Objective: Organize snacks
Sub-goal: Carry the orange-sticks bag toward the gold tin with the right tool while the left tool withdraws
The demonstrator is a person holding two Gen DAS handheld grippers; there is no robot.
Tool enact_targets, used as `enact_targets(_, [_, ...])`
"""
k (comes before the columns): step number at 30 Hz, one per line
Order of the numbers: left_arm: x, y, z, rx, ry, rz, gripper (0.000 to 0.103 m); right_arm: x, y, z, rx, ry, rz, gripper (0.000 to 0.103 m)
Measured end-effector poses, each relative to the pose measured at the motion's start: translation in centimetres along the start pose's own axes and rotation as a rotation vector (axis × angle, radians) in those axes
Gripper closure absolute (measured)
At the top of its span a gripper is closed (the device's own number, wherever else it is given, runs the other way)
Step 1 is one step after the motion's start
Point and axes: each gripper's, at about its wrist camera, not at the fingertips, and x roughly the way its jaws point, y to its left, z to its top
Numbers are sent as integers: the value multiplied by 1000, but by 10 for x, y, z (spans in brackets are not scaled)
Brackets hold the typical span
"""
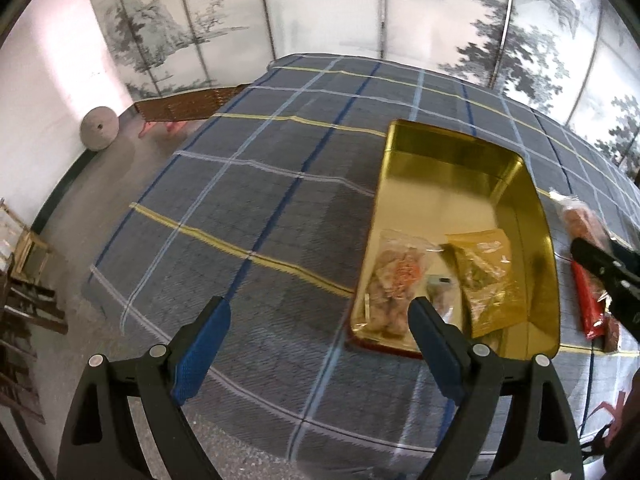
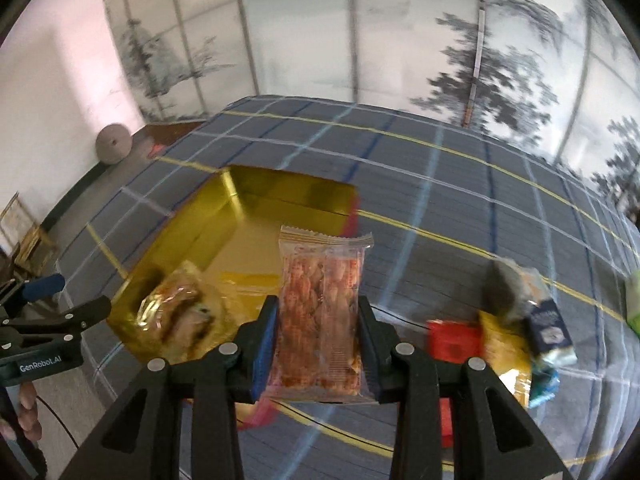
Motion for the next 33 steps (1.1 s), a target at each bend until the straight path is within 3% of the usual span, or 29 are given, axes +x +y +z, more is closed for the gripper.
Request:
enact_targets(10, [0,20,0,-31,7,30,15,28,45,6,-74,42,32,66])
enact_targets(33, [2,38,-4,-81,28,32,14,65,69,-6,-119,124,17,66])
